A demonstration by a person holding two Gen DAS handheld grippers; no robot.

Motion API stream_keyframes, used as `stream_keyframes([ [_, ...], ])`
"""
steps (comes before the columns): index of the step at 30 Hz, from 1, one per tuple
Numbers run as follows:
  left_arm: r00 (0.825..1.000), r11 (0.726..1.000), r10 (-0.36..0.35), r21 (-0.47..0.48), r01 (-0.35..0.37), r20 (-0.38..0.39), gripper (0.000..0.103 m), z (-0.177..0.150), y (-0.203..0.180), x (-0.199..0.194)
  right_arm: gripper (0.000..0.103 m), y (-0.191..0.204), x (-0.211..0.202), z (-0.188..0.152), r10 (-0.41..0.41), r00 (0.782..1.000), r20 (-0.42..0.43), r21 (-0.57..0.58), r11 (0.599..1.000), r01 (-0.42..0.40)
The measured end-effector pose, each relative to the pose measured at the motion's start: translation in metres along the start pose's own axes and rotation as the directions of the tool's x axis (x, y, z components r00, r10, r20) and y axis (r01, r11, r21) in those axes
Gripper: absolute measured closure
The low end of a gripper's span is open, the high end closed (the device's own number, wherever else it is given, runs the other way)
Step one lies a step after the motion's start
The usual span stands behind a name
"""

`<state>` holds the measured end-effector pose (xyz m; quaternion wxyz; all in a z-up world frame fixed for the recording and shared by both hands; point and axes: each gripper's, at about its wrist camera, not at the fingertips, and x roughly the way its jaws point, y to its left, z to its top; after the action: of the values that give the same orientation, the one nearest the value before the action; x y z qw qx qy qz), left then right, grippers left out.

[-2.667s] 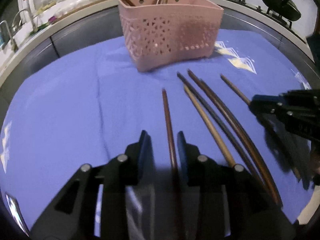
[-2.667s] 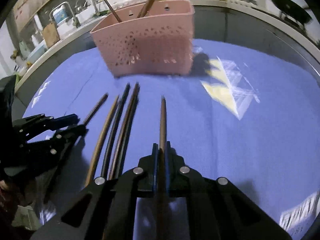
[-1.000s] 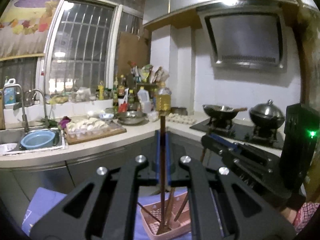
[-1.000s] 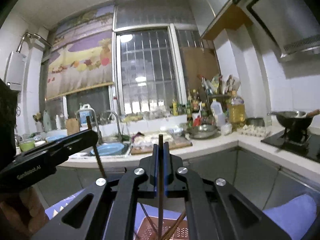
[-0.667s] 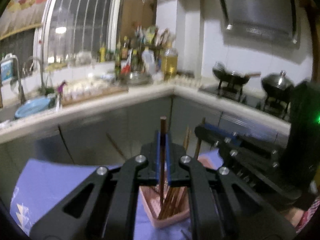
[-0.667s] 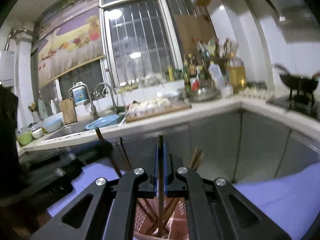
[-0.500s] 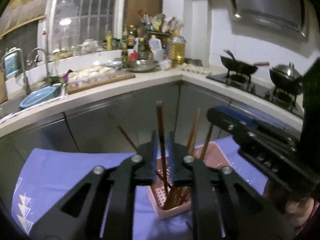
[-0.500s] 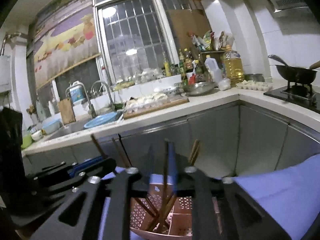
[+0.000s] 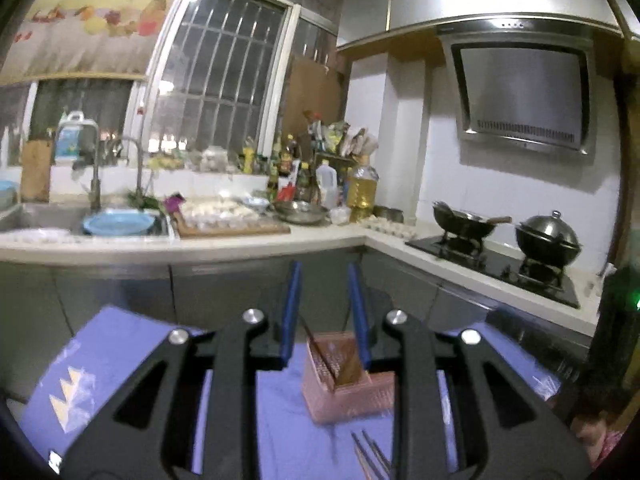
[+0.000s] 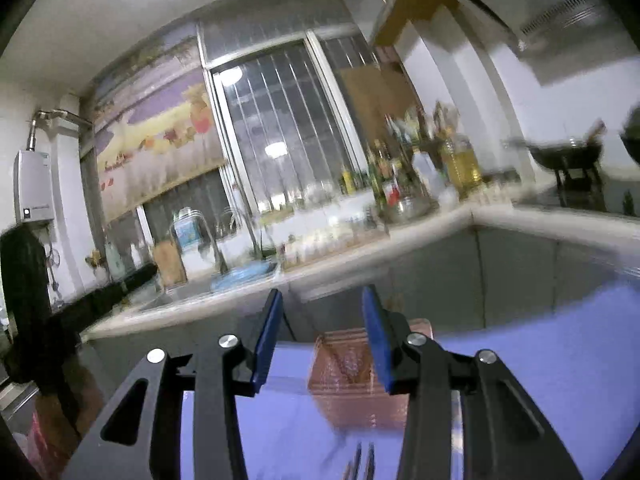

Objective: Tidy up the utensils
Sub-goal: 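Lower both tools to the remaining chopsticks on the blue cloth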

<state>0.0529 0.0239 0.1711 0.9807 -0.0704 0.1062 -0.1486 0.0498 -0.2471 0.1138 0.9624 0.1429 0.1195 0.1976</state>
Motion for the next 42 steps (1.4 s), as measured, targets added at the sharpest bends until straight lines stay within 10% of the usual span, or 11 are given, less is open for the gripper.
stream_keyframes([
  [6, 0.978, 0.998, -0.058, 0.006, 0.060, -0.199, 0.080, -0.081, 0.002, -0.014, 0.083, -0.012, 0.006, -0.114, -0.101, 0.920, -0.378, -0.017, 0.995, 0.102],
  [14, 0.795, 0.986, -0.161, -0.063, 0.153, -0.585, 0.080, -0.197, -0.029, 0.029, 0.084, -0.002, 0.016, -0.178, -0.168, 0.794, -0.584, -0.111, 0.986, 0.126],
  [21, 0.728, 0.988, -0.133, -0.028, 0.154, -0.673, 0.080, -0.231, -0.056, 0.051, 0.084, -0.018, 0.012, -0.182, -0.229, 0.776, -0.587, -0.120, 0.973, 0.196],
  [27, 0.735, 0.990, -0.049, 0.067, 0.128, -0.676, 0.081, -0.239, -0.072, 0.069, 0.083, -0.019, 0.001, -0.173, -0.157, 0.815, -0.557, -0.058, 0.987, 0.150],
  [42, 0.751, 0.990, 0.046, 0.130, 0.053, -0.659, 0.086, -0.236, -0.057, 0.059, 0.083, -0.009, 0.017, -0.184, -0.159, 0.794, -0.586, -0.111, 0.987, 0.116],
])
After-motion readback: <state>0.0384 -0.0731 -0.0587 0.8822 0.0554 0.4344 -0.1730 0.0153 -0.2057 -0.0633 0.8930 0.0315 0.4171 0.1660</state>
